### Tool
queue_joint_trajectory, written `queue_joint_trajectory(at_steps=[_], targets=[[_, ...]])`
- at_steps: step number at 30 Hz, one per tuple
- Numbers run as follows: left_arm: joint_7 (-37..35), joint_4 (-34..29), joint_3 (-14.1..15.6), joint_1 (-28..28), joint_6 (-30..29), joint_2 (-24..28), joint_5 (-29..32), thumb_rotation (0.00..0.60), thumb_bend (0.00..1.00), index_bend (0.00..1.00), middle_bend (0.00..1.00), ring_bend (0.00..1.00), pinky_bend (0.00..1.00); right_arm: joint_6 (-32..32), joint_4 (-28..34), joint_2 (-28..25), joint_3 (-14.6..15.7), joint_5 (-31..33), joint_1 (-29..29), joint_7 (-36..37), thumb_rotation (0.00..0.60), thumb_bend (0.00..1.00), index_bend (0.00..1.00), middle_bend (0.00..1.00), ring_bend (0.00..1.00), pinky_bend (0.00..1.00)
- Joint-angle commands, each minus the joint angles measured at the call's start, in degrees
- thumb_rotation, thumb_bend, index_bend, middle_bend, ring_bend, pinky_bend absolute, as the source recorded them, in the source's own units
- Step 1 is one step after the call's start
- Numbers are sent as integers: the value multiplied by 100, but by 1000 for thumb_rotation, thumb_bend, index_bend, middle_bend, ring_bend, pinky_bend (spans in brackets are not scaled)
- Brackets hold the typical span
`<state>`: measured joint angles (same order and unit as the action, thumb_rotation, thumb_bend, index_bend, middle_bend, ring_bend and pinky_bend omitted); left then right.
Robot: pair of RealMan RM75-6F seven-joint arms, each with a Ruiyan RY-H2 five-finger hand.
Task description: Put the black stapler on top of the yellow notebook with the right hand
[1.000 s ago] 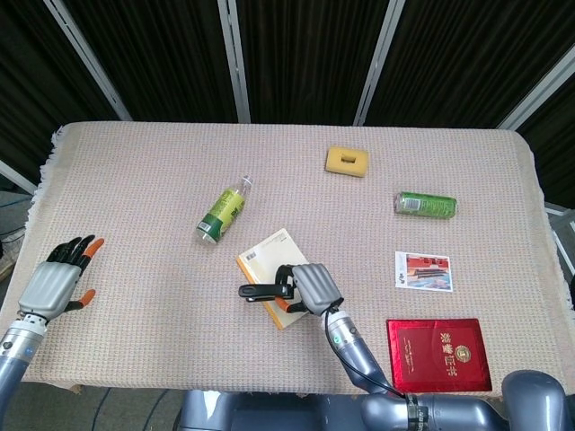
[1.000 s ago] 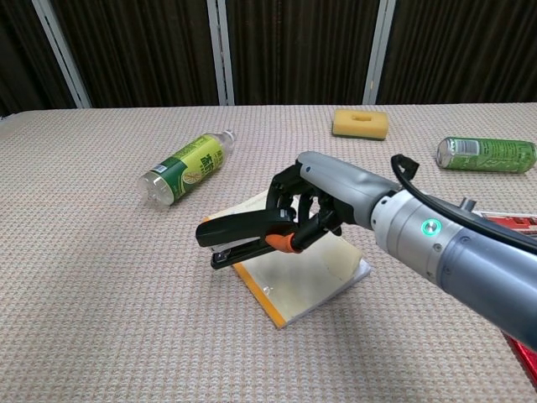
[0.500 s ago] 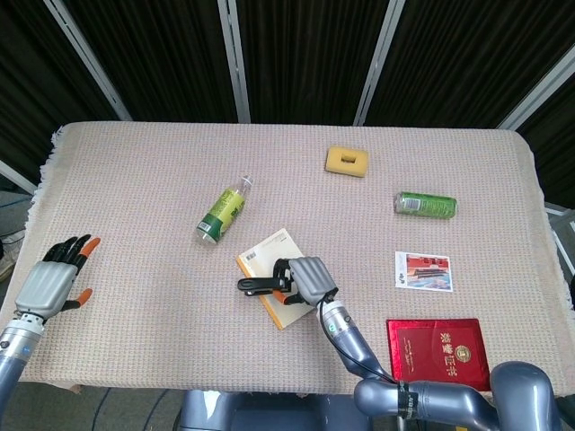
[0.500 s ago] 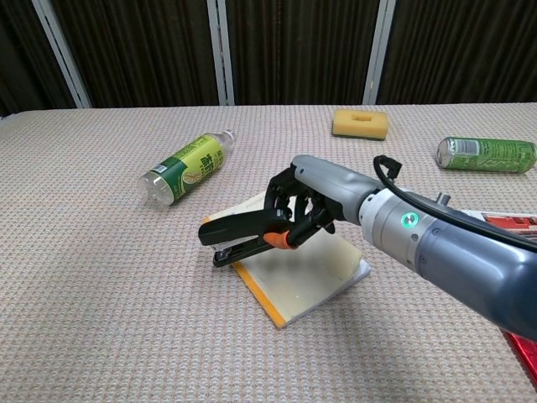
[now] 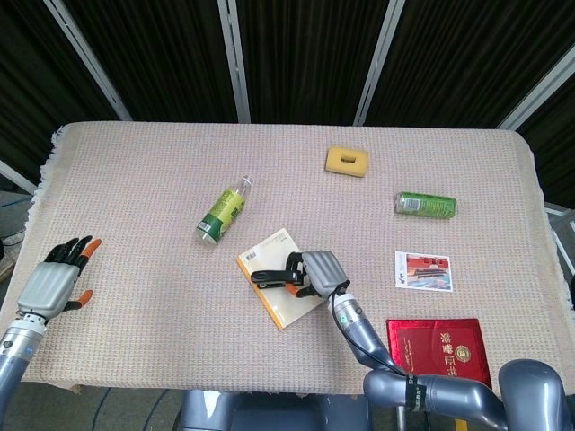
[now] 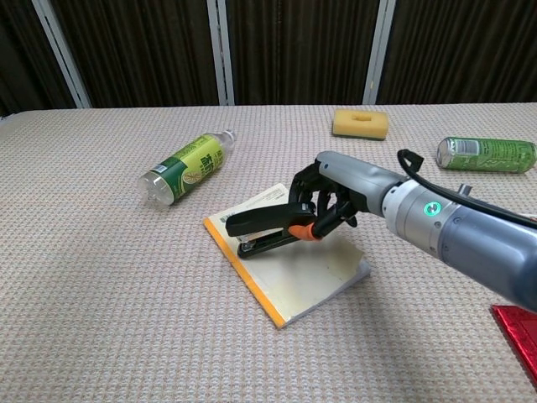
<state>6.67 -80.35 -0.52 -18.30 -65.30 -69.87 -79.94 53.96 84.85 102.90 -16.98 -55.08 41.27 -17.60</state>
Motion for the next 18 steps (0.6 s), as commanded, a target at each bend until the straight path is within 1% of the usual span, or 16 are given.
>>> queue_joint_trajectory(at_steps=[1,6,8,9,11,12,15,17,18], targets=[[29,-10,-2,-4,6,-7,11,600,320,0,0,0,110,-19,-13,-50,9,14,-10,58,600,351,680,504,530,763],[83,-44,0,-3,-10,-11,11,600,319,0,0,0,110,39,41,-134,72,13,-44,67,600,334,672,504,528,764],[88,-60,4,-1,-25,-8,-4,600,319,0,0,0,110,114,101,-155,109,-8,-66,36,600,327,639,489,519,764],[85,-66,7,-1,-31,-5,-15,600,319,0,0,0,110,146,121,-158,130,-16,-75,12,600,323,576,459,500,756],[67,-78,14,-1,-42,4,-40,600,318,0,0,0,110,177,197,-186,194,-14,-95,-37,600,314,400,374,435,710],[56,-81,17,0,-47,8,-48,600,319,0,0,0,110,162,240,-216,229,-13,-102,-53,600,311,296,321,391,664],[11,-76,16,1,-53,19,-59,600,318,0,0,0,110,157,366,-334,337,-54,-122,-142,600,303,77,185,269,532],[-23,-59,14,0,-48,24,-56,600,319,0,0,0,110,139,507,-461,421,-28,-133,-255,600,300,11,117,208,464],[-33,-53,14,-1,-44,24,-57,600,319,0,0,0,111,142,563,-506,441,0,-136,-305,600,298,0,87,182,440]])
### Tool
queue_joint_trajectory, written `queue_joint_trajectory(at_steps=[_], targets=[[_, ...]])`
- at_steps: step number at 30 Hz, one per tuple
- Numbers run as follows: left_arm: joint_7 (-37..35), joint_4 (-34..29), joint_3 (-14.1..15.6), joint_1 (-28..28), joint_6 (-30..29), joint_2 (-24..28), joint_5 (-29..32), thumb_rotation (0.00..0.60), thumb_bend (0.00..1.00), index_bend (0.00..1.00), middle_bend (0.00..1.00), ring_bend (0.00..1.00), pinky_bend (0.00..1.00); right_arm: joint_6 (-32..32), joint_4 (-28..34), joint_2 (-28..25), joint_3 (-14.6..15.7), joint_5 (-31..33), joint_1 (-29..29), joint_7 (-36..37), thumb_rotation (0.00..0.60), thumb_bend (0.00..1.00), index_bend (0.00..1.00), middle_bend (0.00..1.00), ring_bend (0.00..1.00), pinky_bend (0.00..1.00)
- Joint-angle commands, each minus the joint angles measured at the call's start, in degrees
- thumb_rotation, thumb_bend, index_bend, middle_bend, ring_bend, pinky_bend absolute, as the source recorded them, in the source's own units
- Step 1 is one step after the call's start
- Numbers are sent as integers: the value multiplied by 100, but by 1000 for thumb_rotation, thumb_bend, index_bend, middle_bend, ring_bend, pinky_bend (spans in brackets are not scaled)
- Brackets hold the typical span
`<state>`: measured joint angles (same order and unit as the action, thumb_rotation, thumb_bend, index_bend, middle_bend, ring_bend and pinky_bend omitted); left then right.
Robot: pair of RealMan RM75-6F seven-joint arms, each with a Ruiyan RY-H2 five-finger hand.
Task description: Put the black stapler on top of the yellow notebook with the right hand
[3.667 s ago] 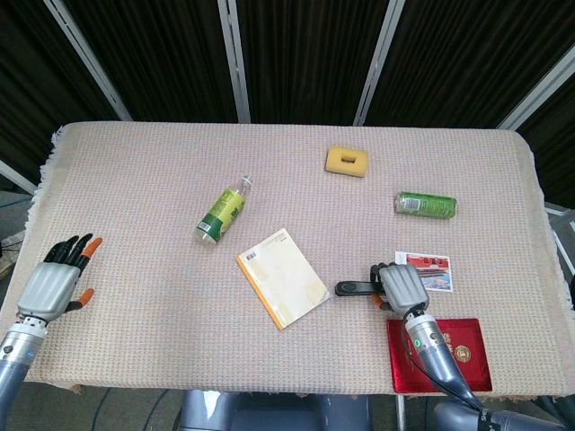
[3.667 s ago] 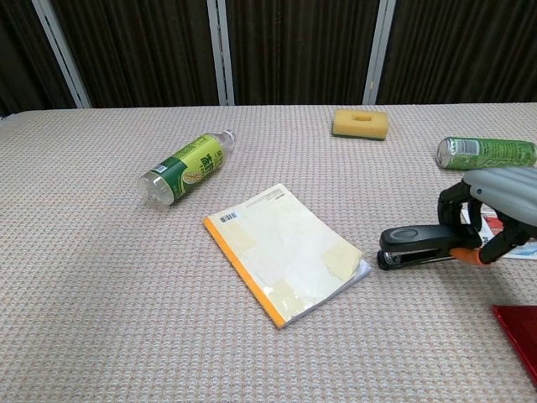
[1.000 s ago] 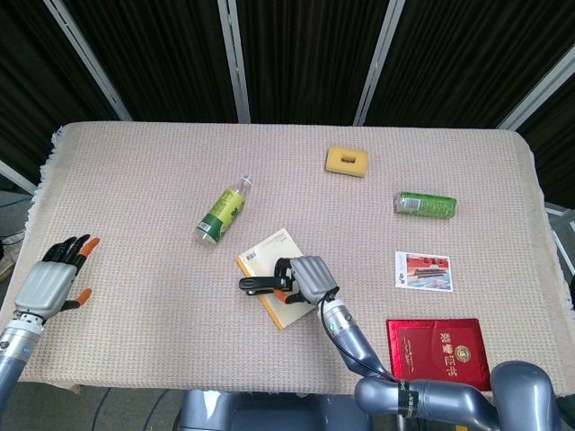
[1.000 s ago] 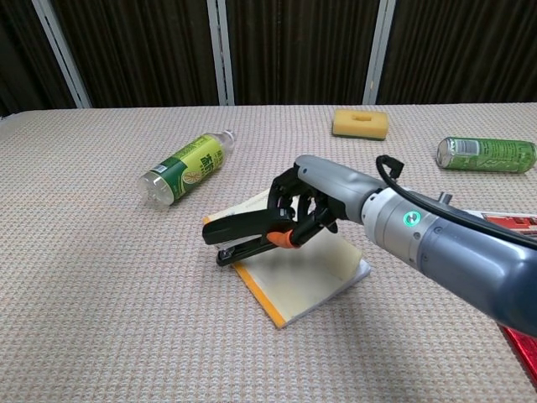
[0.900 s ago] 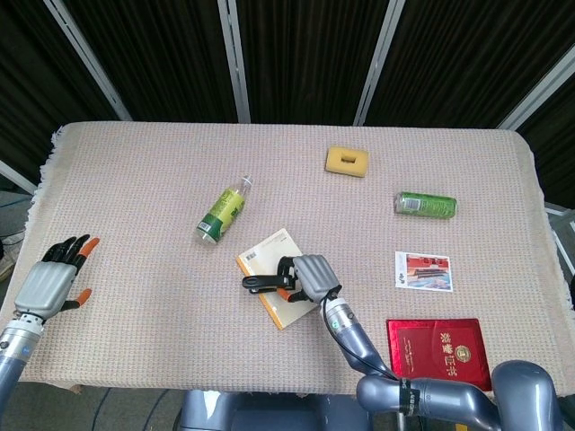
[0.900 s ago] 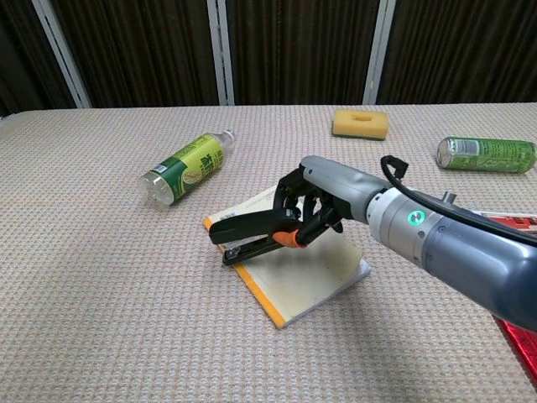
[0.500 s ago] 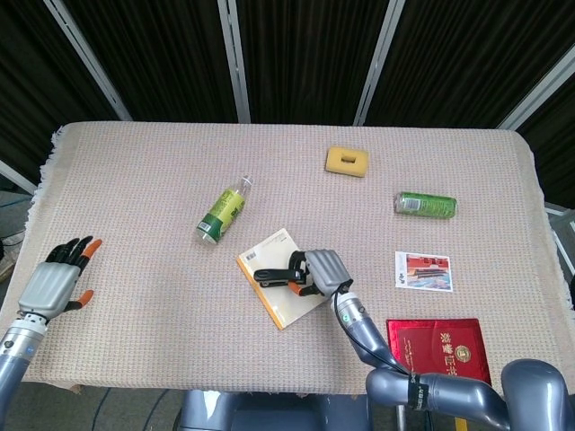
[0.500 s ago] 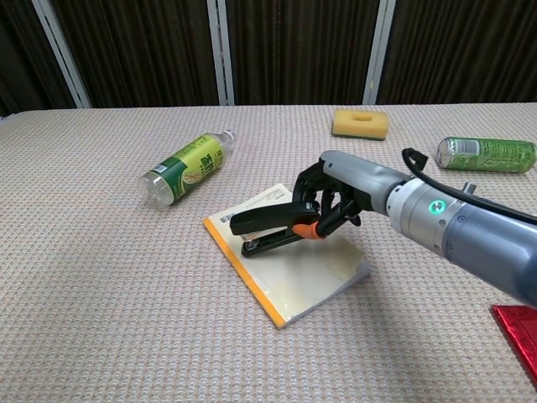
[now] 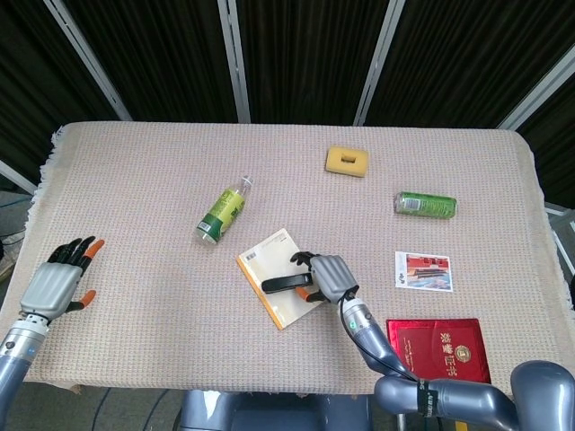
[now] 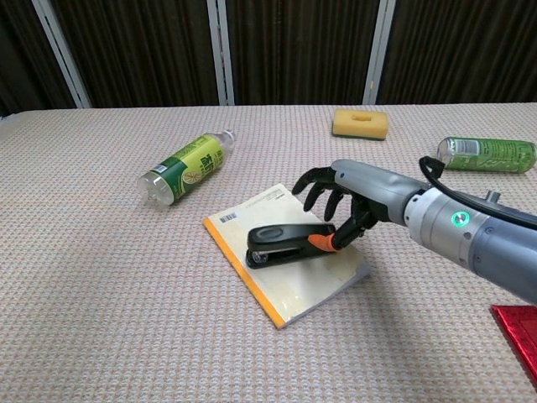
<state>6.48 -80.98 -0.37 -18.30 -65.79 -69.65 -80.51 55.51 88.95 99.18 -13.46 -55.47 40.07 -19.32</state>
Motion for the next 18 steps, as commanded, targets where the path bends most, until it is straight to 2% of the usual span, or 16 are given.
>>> queue_joint_trajectory(at_steps=[1,10,18], targets=[[-30,17,0,-5,12,2,-2,600,319,0,0,0,111,29,226,-188,112,51,-21,-215,600,298,0,64,163,426],[-66,-14,21,4,-46,23,-81,600,319,0,0,0,110,416,800,-549,220,13,-168,-457,600,289,0,0,108,363],[-91,-66,27,56,-207,70,-168,600,319,0,0,0,110,1631,1923,-1647,630,-734,-824,-917,600,228,0,0,0,200]])
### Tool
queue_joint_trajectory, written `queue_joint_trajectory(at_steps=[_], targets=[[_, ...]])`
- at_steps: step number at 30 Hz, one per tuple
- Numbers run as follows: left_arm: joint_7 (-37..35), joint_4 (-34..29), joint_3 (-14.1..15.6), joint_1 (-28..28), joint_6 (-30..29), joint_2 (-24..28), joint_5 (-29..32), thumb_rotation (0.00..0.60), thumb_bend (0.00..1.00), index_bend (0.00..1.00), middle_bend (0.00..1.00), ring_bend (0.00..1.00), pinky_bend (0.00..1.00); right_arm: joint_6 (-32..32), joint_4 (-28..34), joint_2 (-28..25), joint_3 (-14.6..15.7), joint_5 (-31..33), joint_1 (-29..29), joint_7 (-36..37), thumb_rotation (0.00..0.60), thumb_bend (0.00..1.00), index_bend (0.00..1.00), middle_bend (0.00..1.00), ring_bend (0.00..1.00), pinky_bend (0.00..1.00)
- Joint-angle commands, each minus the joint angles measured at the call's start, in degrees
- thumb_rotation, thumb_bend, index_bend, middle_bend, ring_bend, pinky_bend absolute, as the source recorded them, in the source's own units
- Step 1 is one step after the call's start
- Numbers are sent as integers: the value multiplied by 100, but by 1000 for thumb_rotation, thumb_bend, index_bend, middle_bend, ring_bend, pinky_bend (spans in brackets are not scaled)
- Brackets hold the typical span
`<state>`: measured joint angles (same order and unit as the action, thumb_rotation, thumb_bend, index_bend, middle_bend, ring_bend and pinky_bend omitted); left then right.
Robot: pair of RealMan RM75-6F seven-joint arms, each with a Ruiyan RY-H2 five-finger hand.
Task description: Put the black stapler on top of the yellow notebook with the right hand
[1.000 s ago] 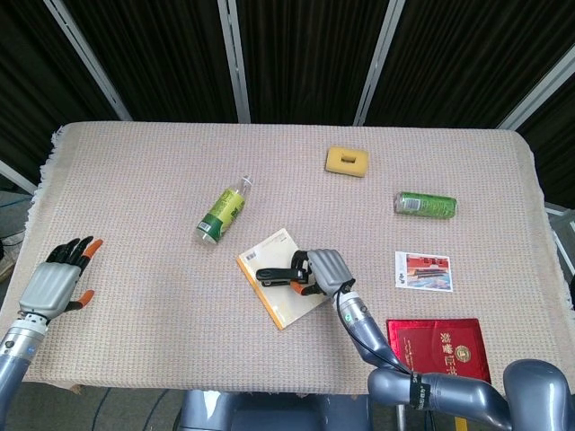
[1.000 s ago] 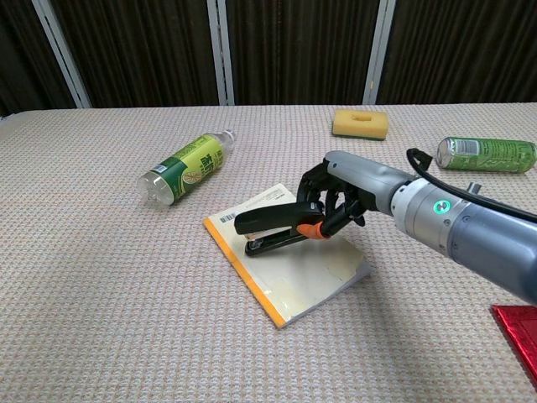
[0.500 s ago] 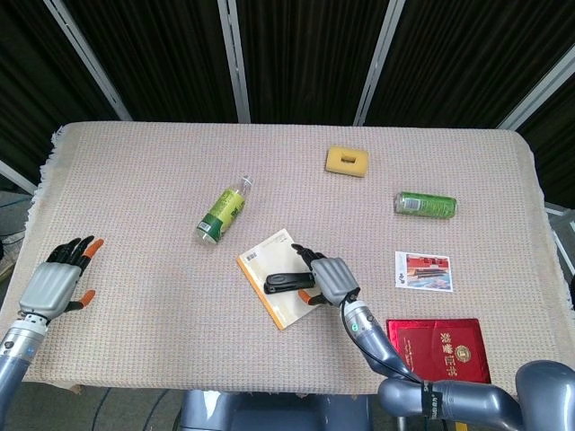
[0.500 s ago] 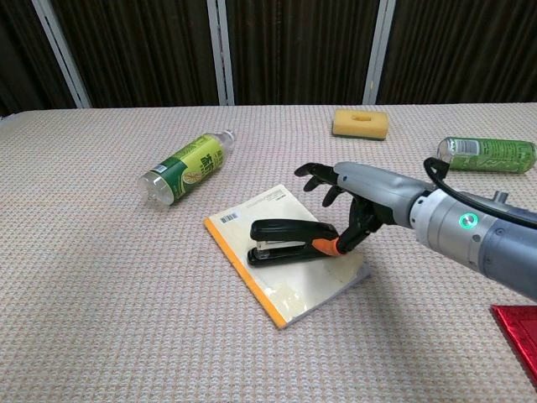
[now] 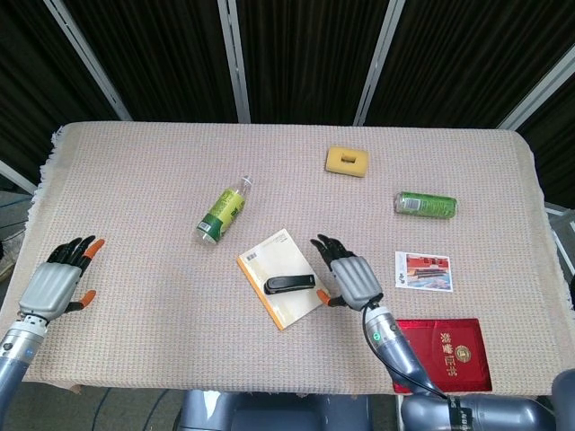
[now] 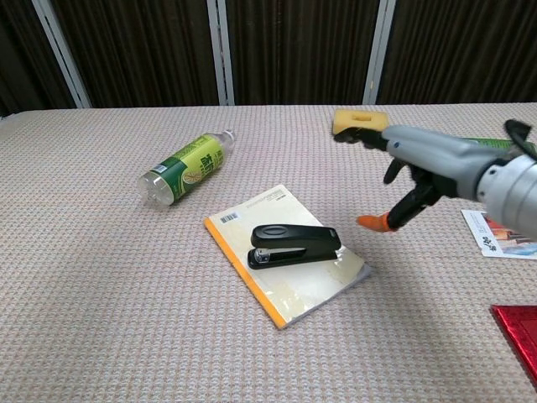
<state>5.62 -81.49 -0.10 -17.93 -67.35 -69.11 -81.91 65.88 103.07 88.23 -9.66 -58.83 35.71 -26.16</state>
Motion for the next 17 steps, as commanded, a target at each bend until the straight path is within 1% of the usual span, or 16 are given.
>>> queue_joint_trajectory(at_steps=[1,3,4,6,8,10,11,14,17], targets=[[-7,-24,-1,30,-85,22,-41,600,319,0,0,0,110,746,611,-697,315,-484,-489,-272,600,221,0,0,0,182],[-17,-45,-5,59,-175,43,-81,600,317,0,0,0,110,1223,805,-1079,502,-772,-809,-336,600,206,0,0,0,110],[-21,-52,-8,71,-207,50,-89,600,317,0,0,0,109,1373,848,-1202,584,-889,-924,-340,600,202,0,0,0,59],[-37,-72,-16,94,-275,68,-109,600,318,0,0,0,109,1744,832,-1452,769,-1086,-1216,-332,600,201,0,0,0,5],[-62,-88,-28,125,-375,90,-146,600,319,0,0,0,109,2086,717,-1686,993,-1264,-1564,-151,600,200,0,0,0,0],[-71,-89,-36,146,-440,95,-169,600,318,0,0,0,108,2329,570,-1818,1123,-1308,-1826,-15,600,198,0,0,0,0],[-68,-87,-40,155,-480,90,-191,600,318,0,0,0,108,2521,401,-1853,1192,-1350,-2012,90,600,197,0,0,0,0],[-54,-78,-51,162,-539,53,-230,600,319,0,0,0,109,2855,-40,-1821,1310,-1347,-2408,351,600,194,0,0,0,0],[-16,-55,-61,154,-586,-4,-278,600,318,0,0,0,109,3010,-296,-1806,1333,-1298,-2685,681,600,190,0,0,0,0]])
